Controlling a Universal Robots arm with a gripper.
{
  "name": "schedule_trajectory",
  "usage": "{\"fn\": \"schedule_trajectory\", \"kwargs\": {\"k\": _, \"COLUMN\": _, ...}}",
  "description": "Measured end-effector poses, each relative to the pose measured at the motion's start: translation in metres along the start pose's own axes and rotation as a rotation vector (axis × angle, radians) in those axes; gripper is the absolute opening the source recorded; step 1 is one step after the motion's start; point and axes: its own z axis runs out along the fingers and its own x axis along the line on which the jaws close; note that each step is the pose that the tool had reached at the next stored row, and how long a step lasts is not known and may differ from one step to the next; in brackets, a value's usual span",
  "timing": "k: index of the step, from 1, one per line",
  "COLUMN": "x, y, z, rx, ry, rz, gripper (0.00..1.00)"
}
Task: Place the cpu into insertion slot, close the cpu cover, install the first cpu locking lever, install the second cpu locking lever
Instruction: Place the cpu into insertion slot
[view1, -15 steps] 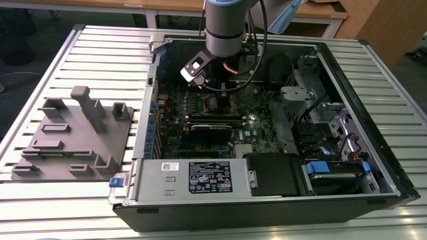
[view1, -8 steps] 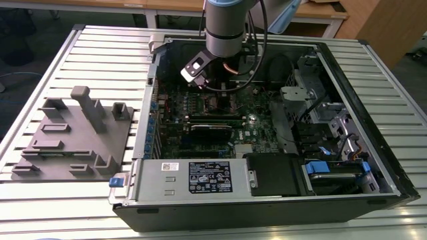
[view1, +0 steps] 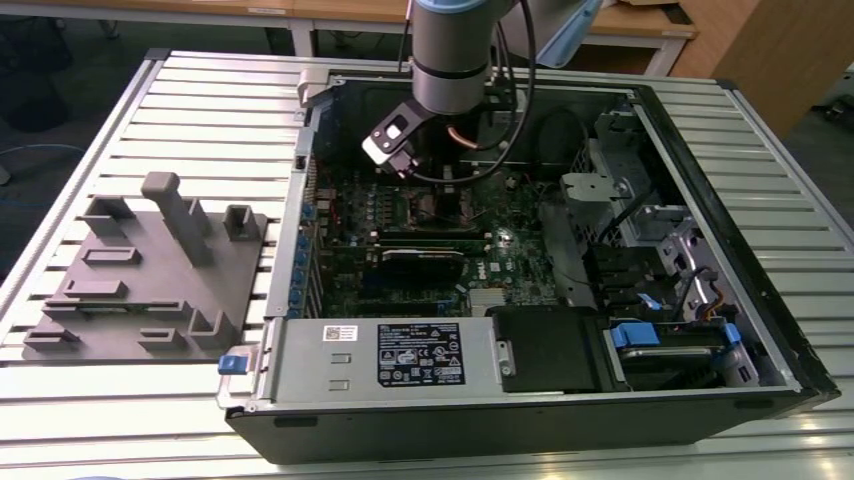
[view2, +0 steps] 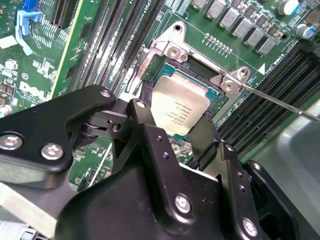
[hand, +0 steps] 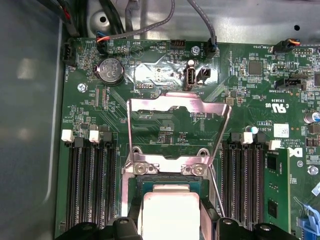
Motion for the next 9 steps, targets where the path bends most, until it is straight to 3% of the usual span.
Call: {"fn": "schedule_trajectory", "kwargs": {"k": 9, "x": -0.0001, "y": 0.0009, "z": 0.0013, "rx": 0.0003, "ry": -0.0006, "rz": 0.000, "gripper": 0.54}}
